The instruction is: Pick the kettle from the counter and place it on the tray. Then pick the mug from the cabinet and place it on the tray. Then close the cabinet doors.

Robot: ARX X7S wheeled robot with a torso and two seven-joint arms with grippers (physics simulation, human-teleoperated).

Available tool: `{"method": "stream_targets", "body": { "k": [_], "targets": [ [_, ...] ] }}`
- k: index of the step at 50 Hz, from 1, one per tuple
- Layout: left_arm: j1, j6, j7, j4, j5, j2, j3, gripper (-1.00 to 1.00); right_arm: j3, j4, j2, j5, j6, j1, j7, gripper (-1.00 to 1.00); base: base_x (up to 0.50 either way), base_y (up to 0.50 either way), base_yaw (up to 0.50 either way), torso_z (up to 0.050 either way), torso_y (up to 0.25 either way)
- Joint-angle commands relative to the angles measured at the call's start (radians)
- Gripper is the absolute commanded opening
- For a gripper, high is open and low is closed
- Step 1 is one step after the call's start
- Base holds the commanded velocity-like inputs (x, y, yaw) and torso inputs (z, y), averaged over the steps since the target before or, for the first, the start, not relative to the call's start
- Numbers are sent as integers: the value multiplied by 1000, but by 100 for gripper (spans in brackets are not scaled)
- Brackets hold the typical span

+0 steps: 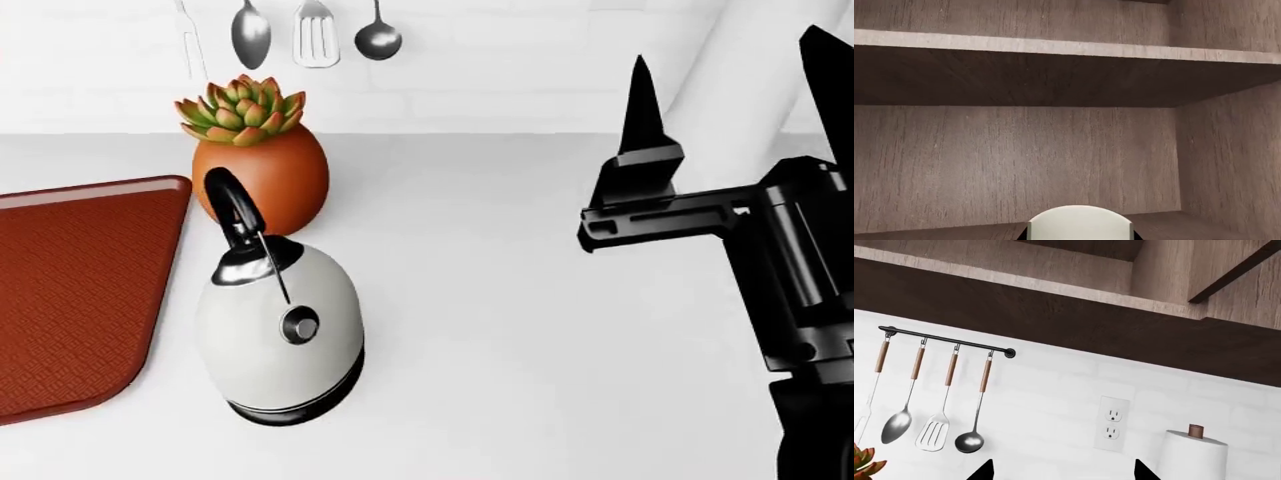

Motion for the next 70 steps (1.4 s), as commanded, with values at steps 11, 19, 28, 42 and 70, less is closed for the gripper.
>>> {"method": "stream_targets", "body": {
  "k": [11,19,28,42,70],
  "targets": [
    [324,-434,-792,679,-1144,-215,-273,-100,5,-9,7,-23,-27,-43,3,100,0,0,0,0,0],
    [618,-284,-1185,920,-1779,-316,-248,-100,0,8,-7,-33,-27,-39,0,100,0,0,0,0,0],
    [830,-313,-1169,1014,-1793,-330,-266,-100,-13,5,-16,-38,0,-13,19,100,0,0,0,0,0],
    [910,-364,-1084,1019,-1671,-340,-313,-100,-29,-3,-21,-59,28,6,30,100,0,405,0,0,0],
    [977,-346,-980,1049,-1574,-370,-318,-100,-37,-8,-28,-32,50,50,47,100,0,500,0,0,0]
  ]
}}
